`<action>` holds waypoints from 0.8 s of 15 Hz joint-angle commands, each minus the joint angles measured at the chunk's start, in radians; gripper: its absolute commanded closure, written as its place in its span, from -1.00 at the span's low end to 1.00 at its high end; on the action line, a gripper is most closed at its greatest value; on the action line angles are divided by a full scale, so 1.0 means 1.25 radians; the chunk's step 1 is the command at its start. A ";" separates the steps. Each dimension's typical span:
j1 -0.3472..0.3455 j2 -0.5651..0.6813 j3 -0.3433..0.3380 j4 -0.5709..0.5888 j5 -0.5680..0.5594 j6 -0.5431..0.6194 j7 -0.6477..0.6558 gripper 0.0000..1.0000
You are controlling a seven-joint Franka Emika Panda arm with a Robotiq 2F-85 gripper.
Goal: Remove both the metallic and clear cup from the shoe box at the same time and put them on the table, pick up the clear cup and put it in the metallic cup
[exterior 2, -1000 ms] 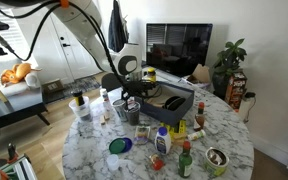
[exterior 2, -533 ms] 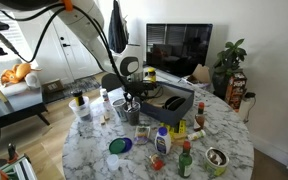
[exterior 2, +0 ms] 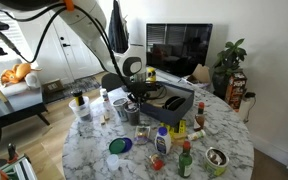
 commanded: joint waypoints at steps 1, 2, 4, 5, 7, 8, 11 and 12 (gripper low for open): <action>-0.014 -0.014 -0.011 -0.008 -0.015 -0.012 -0.004 0.95; -0.016 -0.019 -0.014 -0.010 -0.016 -0.015 -0.005 0.96; -0.023 -0.034 -0.021 -0.016 -0.018 -0.021 -0.007 0.95; -0.028 -0.045 -0.022 -0.020 -0.016 -0.023 -0.011 0.95; -0.036 -0.066 -0.025 -0.026 -0.011 -0.032 -0.017 0.95; -0.043 -0.078 -0.022 -0.029 -0.004 -0.040 -0.026 0.95; -0.055 -0.116 -0.017 -0.033 0.011 -0.074 -0.056 0.95; -0.056 -0.123 -0.017 -0.031 0.015 -0.088 -0.065 0.95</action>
